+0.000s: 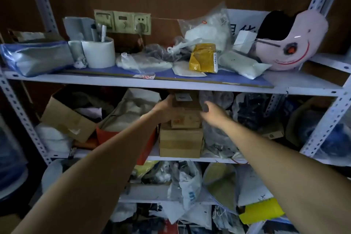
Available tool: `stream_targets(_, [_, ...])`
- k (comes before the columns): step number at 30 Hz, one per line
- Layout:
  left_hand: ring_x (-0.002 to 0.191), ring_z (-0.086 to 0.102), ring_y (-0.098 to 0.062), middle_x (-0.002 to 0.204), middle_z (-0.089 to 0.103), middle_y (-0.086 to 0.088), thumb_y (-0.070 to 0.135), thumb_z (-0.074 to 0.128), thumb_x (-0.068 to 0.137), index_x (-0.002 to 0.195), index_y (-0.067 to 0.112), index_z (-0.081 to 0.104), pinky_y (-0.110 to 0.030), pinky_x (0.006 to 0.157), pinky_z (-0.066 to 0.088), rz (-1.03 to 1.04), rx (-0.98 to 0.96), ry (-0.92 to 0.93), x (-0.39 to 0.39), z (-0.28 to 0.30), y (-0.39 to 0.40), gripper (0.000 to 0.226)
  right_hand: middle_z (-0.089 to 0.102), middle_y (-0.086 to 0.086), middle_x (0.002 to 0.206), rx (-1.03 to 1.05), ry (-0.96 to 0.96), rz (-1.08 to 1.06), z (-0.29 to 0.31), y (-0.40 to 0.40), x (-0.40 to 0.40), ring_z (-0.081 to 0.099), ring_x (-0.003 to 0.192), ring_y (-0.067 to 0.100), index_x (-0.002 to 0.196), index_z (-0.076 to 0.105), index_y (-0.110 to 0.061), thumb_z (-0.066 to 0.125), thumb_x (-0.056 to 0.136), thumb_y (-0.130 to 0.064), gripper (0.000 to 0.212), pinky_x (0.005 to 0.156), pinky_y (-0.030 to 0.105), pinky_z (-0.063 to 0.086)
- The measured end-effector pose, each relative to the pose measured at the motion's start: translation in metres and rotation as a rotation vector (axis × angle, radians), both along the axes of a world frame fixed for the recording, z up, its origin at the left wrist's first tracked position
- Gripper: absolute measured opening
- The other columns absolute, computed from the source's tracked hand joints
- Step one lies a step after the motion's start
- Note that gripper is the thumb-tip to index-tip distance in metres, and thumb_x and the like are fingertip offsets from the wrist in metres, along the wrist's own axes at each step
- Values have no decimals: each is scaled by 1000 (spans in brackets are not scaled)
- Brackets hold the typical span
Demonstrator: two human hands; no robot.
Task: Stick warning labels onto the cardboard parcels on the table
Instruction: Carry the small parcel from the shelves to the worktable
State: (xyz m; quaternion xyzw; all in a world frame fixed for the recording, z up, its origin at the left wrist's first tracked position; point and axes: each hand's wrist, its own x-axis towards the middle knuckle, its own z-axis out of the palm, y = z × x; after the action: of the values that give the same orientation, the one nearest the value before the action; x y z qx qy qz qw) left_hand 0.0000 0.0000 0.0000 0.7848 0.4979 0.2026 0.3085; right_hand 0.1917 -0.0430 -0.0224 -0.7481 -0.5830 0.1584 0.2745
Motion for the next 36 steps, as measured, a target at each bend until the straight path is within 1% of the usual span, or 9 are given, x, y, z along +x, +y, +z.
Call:
stream_targets(5, [119,60,-29,132,60,-9,33,75,76,140,25,43,-46,104,50,-27,-95,-206,16,-30,46,72,50,6,149,36,152,35,-12,32,5,53,130,29,153,31,-30,58,95,-46,65,88,27,42])
stream_targets(7, [112,60,-22,131,60,-7,31,74,82,144,25,40,-36,98,53,-7,-113,-243,23,-34,46,70,41,3,156,2,237,45,-18,43,7,44,139,29,154,26,-33,55,94,-54,70,98,28,39])
stream_targets(10, [101,58,-15,122,57,2,29,68,91,149,30,34,-9,72,49,9,-125,-317,28,-40,43,67,31,-2,161,-10,395,77,-26,54,11,34,146,27,155,23,-40,56,90,-62,76,113,36,33])
stream_targets(12, [107,60,-14,126,59,4,37,73,84,147,37,36,-14,84,51,29,-167,-403,30,-51,45,74,29,-4,162,2,454,101,-33,58,12,30,148,25,154,23,-42,57,89,-60,76,117,39,30])
stream_targets(15, [122,59,-23,135,59,-1,50,76,65,144,42,38,-42,105,50,41,-206,-527,30,-64,50,88,28,-5,163,28,484,127,-38,62,14,29,148,25,154,22,-44,59,88,-60,77,117,40,30])
stream_targets(19, [121,62,-18,137,60,1,49,76,66,143,43,40,-42,105,51,8,-215,-583,26,-62,34,86,26,-7,163,78,492,121,-38,42,9,28,149,23,154,20,-44,61,88,-57,79,112,36,30])
stream_targets(23, [121,58,-5,143,54,11,40,68,88,142,51,37,-21,97,51,-61,-159,-620,12,-68,3,63,22,-13,164,188,529,81,-48,-6,-15,27,148,15,154,20,-45,63,88,-52,78,102,26,30])
stream_targets(28, [135,51,-13,146,52,9,22,61,96,143,45,42,-47,113,43,-206,-170,-765,-7,-86,-33,55,47,-20,149,283,504,-31,-61,-60,-43,50,119,-14,149,24,-53,69,85,-51,79,88,5,43])
stream_targets(36, [137,48,-10,151,46,10,11,64,93,147,39,39,-37,107,48,-481,-281,-751,-10,-115,-81,66,46,-19,150,352,485,-332,-93,-160,-80,49,132,-3,149,19,-57,73,76,-58,91,106,31,48])
